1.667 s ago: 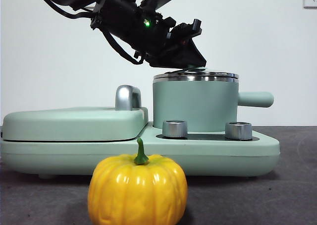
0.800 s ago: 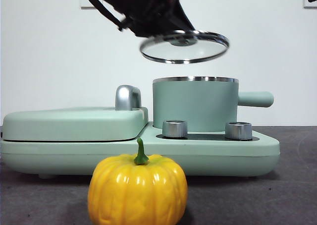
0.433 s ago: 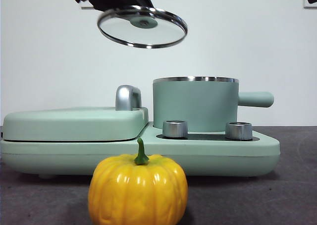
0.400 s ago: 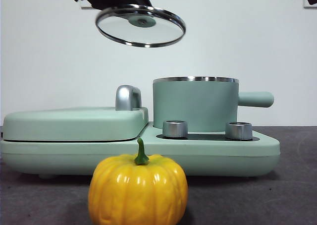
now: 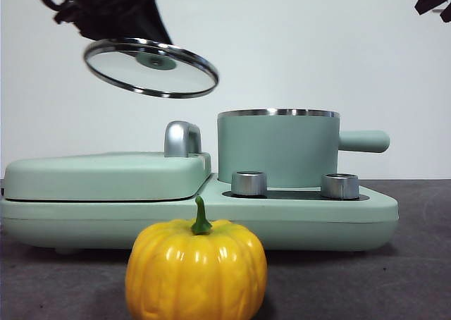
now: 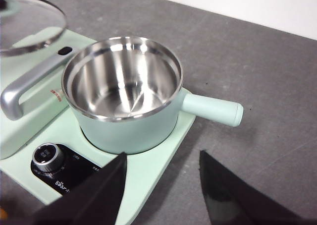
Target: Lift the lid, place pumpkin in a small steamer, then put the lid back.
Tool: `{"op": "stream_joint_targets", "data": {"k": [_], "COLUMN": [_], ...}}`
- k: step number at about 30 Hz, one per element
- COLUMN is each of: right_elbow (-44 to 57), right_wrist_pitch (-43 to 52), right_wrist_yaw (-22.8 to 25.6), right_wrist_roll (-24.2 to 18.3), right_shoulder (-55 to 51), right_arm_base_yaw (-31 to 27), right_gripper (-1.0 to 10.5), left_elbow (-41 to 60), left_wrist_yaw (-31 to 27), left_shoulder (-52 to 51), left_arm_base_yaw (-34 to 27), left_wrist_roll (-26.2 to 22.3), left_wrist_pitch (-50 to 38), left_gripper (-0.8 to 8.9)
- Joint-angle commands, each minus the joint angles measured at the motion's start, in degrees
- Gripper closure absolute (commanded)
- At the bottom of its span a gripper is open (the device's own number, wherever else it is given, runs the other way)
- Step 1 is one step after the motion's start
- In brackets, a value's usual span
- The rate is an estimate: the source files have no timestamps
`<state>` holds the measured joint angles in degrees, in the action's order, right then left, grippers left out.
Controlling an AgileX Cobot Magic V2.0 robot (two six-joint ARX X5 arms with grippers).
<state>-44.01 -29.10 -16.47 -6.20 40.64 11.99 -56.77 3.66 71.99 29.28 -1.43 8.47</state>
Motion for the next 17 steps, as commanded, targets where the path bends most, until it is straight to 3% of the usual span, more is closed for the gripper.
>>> {"op": "stream_joint_targets", "data": {"k": [1,9,14,17], "right_elbow": [-1.01,-1.01,-1.01,-1.01], "right_wrist_pitch": [0.28,0.28,0.31,0.33], "right_wrist_yaw": [-0.39,-6.54,-6.64,-5.22], "right_wrist_roll": [-0.94,-3.74,-3.98,-5.66], "right_shoulder": [1.01,5.42,9.9,13.53], "right_arm_base_yaw": [0.31,5.84,13.03,18.78], "right_gripper": [7.1,7.1,7.1,6.5], "left_elbow": [0.63,5.46,7.34,7.37], "left_wrist_yaw": [-0.37,-0.98,-1.03,-1.03], "left_shoulder": [-2.34,-8.41,-11.02,-12.15], "left_arm_base_yaw": [-0.9,-4.31,-6.51,-7.58], "left_wrist_roll": [1.03,2.47,2.58,2.56], "left_wrist_pitch": [-2.08,-2.05,-1.6,-1.16], "left_gripper": [7.98,7.98,7.98,7.98]}}
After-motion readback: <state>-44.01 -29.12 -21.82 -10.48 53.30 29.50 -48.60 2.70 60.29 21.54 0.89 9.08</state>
